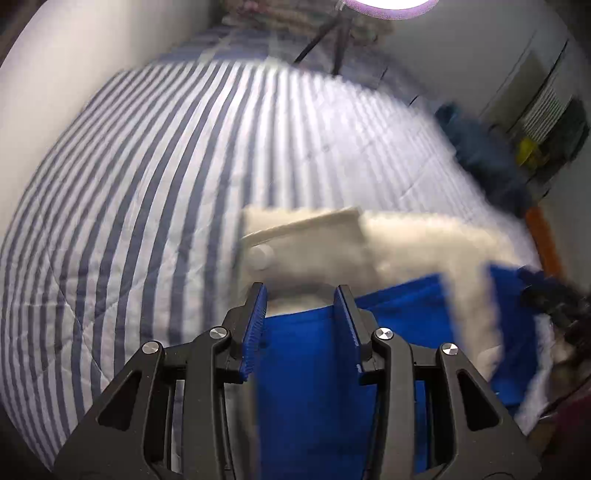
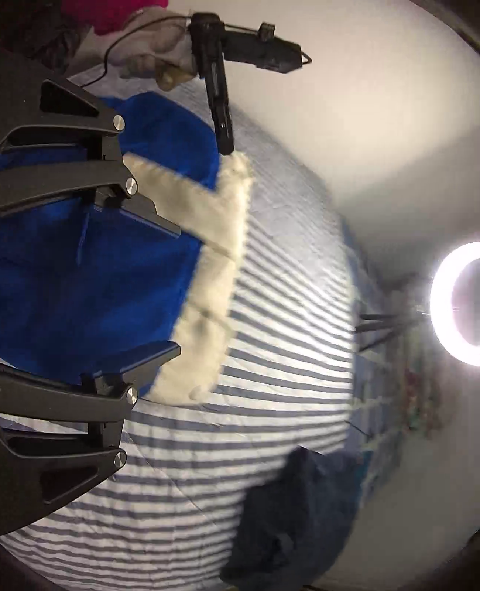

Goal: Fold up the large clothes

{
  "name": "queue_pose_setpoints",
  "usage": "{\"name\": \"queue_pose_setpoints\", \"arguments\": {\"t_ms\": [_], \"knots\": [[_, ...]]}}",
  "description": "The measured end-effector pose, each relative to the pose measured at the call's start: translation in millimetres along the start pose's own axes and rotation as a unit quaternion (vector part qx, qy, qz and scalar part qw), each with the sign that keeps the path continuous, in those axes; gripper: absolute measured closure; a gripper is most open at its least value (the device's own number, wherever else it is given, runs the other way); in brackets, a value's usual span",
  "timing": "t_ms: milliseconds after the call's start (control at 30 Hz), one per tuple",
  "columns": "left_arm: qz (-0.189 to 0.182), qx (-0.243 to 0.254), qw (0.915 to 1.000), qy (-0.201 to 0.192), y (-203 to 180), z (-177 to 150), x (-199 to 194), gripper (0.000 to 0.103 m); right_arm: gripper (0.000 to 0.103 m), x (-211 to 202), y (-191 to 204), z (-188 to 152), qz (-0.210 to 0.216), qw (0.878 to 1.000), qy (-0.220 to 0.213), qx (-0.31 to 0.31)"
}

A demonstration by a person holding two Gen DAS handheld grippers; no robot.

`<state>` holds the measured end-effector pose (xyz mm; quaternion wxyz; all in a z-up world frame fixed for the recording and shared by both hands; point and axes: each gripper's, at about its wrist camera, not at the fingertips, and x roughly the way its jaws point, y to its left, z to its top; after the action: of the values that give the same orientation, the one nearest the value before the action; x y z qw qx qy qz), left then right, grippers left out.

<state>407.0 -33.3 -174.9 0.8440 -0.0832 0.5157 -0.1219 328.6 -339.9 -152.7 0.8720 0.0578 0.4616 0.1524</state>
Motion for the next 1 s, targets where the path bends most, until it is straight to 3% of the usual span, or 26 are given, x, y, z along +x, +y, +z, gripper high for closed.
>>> {"name": "queue_pose_setpoints", "arguments": {"t_ms": [33,133,200,267,333,467,533,600,700,733,800,900,1000], "knots": [[-0.018,-0.01,0.9997,-0.014,7.0,-4.5,3.3,0.06,0.052,6.7,0.1,-5.0,-0.006,1.0,0.012,0.0],[-0.016,0.006,0.9998,-0.001,8.6,-1.4,2.1,0.06,0.052,33.1,-8.2,-25.7,-0.015,0.999,0.05,0.001],[-0.023,-0.007,0.9997,0.001,12.3,1.6,-0.3,0.06,0.052,37.0,-3.0,-32.0,-0.032,0.998,0.048,-0.02],[-0.034,-0.034,0.9988,0.006,19.0,5.1,-7.4,0.06,0.052,28.4,-1.5,-27.0,-0.031,0.997,0.063,-0.02],[-0.054,-0.06,0.9968,0.0,29.7,5.1,-25.9,0.06,0.052,7.9,-9.1,-24.5,0.0,0.999,0.048,0.0],[-0.086,-0.071,0.9937,-0.005,34.3,-3.8,-58.2,0.06,0.052,-30.0,-29.2,-30.0,0.022,0.999,0.017,0.041],[-0.099,-0.057,0.9935,-0.004,27.4,-13.2,-68.6,0.06,0.058,-36.6,-33.4,-34.7,0.028,0.998,0.019,0.05],[-0.087,-0.03,0.9957,-0.004,20.1,-20.6,-70.8,0.06,0.068,-34.7,-34.3,-39.7,0.042,0.997,0.03,0.053],[-0.058,-0.01,0.9976,0.035,18.4,-33.4,-47.4,0.06,0.072,-28.4,-22.3,-55.6,0.033,0.998,0.057,0.018],[-0.055,-0.013,0.997,0.053,22.5,-38.3,-35.6,0.053,0.073,-24.7,-22.0,-57.3,0.029,0.997,0.066,0.012],[-0.054,-0.005,0.9964,0.065,27.5,-47.0,-21.4,0.043,0.074,-14.3,-27.8,-66.8,0.023,0.996,0.086,0.015],[-0.059,-0.003,0.9961,0.066,30.3,-48.0,-23.8,0.042,0.071,-5.4,-38.5,-79.2,0.026,0.993,0.112,0.033],[-0.081,-0.039,0.9937,0.066,41.8,-47.3,-34.0,0.042,0.071,-12.4,-44.3,-84.8,0.042,0.991,0.117,0.045]]}}
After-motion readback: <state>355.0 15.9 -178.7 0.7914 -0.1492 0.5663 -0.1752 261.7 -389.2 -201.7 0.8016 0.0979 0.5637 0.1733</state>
